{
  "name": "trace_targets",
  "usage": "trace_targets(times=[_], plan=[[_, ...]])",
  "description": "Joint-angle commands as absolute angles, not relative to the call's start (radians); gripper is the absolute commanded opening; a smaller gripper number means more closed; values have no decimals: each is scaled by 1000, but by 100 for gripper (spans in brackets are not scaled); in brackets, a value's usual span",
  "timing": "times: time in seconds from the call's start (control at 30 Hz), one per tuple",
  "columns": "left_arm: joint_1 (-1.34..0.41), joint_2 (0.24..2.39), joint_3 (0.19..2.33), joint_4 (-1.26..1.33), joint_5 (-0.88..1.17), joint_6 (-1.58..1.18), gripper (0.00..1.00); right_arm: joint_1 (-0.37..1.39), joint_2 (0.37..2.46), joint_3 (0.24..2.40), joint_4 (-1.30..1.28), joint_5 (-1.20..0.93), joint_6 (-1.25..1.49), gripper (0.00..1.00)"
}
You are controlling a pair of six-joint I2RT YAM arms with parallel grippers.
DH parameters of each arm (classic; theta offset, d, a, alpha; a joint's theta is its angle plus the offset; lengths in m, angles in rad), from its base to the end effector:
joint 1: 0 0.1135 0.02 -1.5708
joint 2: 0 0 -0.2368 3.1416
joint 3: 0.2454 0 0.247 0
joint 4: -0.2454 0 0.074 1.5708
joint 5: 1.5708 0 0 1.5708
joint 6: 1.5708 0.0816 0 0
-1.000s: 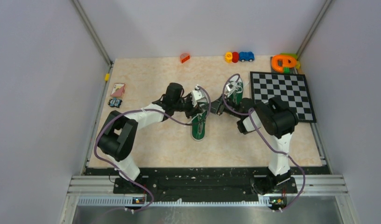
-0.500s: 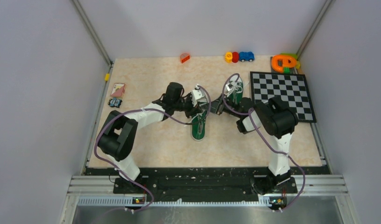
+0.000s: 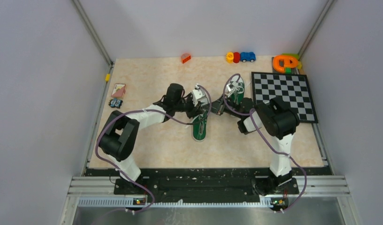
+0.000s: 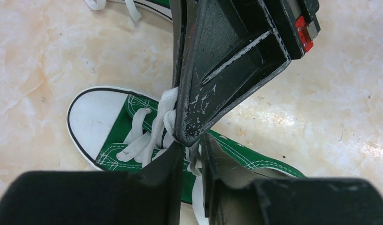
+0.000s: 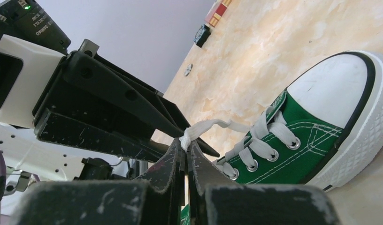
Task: Tie the shoes
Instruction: Wrap the shoelace around the shoelace.
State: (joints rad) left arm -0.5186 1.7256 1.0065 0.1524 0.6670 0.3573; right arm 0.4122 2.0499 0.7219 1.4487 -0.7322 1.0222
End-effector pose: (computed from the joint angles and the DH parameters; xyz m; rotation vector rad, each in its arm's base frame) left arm 0.3162 -0.2386 0.1606 1.2323 1.7048 -0.8050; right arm 0.3251 0.2017 0.1217 -0.1786 1.7213 1.6370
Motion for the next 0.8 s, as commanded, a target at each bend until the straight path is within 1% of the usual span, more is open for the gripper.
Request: trace_targets(times=[0.0,0.1,0.13,0.2,0.23,0.27,0.37,0.5,0.53,0.57,0.6,0.63,0.67,0.7,0.77], plan=[[-516,1637,951,272,662,342,27,435,2009,738,1459,-742,997,0],[-506,1578,900,281,644,342,36,434,2006,736,1457,-745,994,0],[-503,1558,886,277,639,342,46,434,2004,734,1460,-746,994,0],[-500,1509,855,277,630,341,71,434,2002,734,1461,-750,992,0],[-499,1483,839,278,617,339,79,434,1998,733,1459,-750,991,0],[-499,1455,821,282,604,337,81,434,1996,732,1458,-751,987,0],[-496,1365,768,299,526,303,84,435,1990,729,1460,-757,984,0],[-462,1293,720,389,327,99,86,435,1977,723,1463,-767,979,0],[-441,1288,713,415,239,22,86,435,1974,721,1465,-767,978,0],[-419,1288,713,415,142,-95,94,434,1972,721,1464,-768,978,0],[-402,1297,717,404,13,-204,96,434,1970,721,1464,-769,978,0],[-391,1315,727,391,-96,-294,96,435,1972,721,1464,-769,980,0],[-368,1334,751,348,-37,-319,92,434,1973,722,1467,-770,983,0],[-349,1357,772,334,106,-260,85,434,1975,722,1471,-772,986,0],[-343,1399,800,332,284,-195,75,435,1980,725,1480,-777,997,0]])
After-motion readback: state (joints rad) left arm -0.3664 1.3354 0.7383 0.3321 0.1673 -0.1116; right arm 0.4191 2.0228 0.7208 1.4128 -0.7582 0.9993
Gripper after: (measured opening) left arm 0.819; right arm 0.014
